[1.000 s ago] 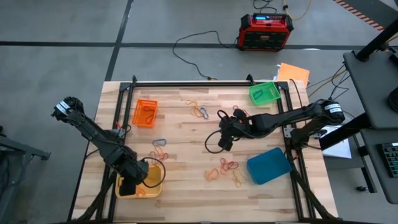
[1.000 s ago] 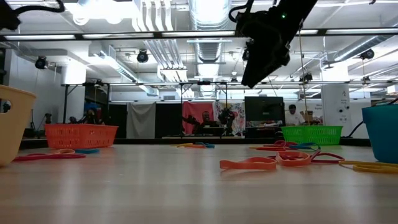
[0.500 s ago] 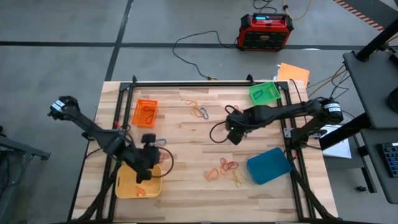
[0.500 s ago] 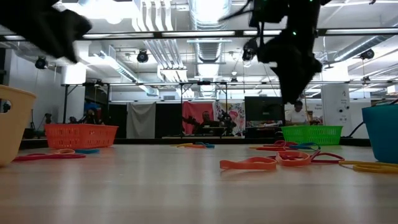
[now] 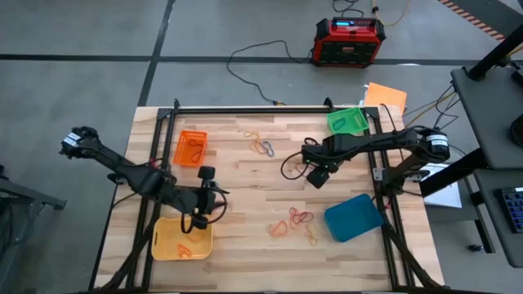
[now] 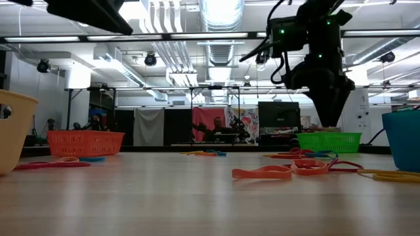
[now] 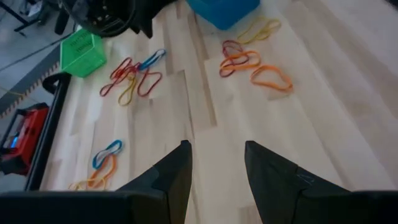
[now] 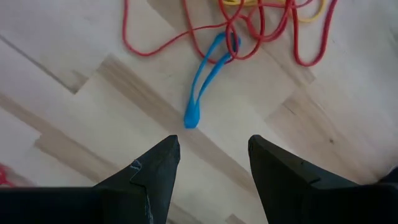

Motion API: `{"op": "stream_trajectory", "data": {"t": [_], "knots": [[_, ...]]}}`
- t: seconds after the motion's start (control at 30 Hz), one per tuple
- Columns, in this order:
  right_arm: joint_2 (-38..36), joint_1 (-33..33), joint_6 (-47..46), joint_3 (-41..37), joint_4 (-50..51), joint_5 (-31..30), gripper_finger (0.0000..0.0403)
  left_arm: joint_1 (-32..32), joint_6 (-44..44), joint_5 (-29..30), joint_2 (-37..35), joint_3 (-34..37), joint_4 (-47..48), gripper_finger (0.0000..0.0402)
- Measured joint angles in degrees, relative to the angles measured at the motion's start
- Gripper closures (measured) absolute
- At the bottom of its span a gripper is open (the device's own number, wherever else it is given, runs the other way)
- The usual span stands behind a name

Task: Sort rubber bands into baskets
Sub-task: Put the blue rubber band into the green bin

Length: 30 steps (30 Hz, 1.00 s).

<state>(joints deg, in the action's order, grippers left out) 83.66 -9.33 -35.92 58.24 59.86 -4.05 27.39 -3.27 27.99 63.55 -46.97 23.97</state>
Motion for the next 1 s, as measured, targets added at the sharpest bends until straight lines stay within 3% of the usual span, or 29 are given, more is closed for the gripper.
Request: {"op": "stream_trajectory", "data": {"t": [0.1, 0.27, 0.63, 0.87, 1.0], "knots": [[0.00, -0.27, 0.16, -1.25, -2.89, 0.07, 0.0216, -1.50, -0.58, -1.14, -0.05, 1.44, -1.34, 0.0269], [0.00, -0.47, 0.58, -1.55, -3.69, 0.32, 0.0216, -4.82, -2.36, -8.01, -0.94, 4.27, -5.82, 0.0269], [-0.19, -1.69, 1.52, -3.00, -7.29, 0.43, 0.0216, -11.88, -9.29, -10.62, -4.47, 8.88, -12.54, 0.0269], [-2.94, -6.10, 7.24, 7.74, 1.59, -4.77, 0.0216, -16.37, -10.78, -10.62, -10.03, 10.26, -12.02, 0.0269], [-5.74, -8.84, 9.92, 13.00, 1.75, -6.49, 0.0216, -18.65, -13.34, -10.65, -13.37, 11.72, -11.85, 0.0269]]}}
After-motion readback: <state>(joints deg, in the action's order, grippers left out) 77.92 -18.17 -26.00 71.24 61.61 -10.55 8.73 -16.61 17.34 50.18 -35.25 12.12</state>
